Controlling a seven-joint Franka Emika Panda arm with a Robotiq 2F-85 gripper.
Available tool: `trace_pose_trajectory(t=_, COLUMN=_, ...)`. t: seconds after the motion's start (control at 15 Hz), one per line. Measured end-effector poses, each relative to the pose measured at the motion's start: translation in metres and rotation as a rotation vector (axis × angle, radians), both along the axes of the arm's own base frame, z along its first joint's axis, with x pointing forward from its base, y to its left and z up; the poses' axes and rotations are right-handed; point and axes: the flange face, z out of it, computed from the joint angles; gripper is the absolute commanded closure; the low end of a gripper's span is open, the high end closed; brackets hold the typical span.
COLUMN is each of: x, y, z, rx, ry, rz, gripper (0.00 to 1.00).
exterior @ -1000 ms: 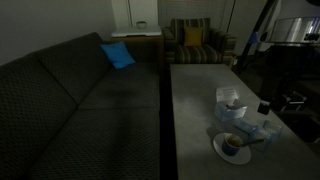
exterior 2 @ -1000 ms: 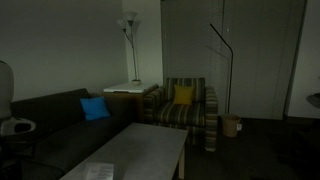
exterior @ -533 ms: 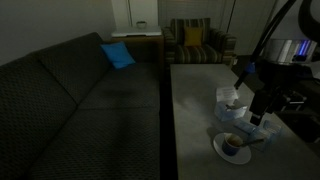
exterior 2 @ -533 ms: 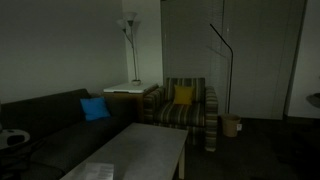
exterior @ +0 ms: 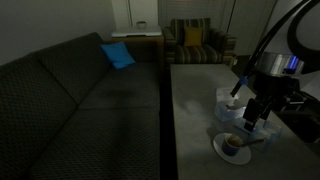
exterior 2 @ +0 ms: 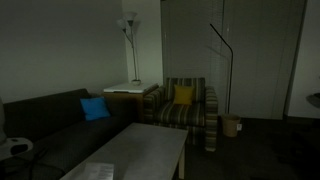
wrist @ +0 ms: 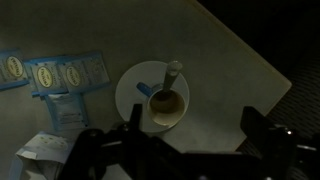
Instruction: Use the spoon to stir in the cup
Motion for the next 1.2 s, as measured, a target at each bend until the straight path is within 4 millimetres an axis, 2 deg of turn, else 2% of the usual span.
trace_pose_trajectory(t=0.27, x=-0.002, y=0.0, z=-0.004, rx=-0.006, ry=0.022, rz=0.0, gripper=0.0)
trace_pose_trajectory(t=0.67, x=0.011, y=-0.009, z=-0.039, rx=-0.015, ry=0.03, rz=-0.032, gripper=0.0)
trace_pose_trajectory(t=1.2, x=0.032, y=-0.015, z=-0.075, rx=-0.006, ry=0.001, rz=-0.139, gripper=0.0)
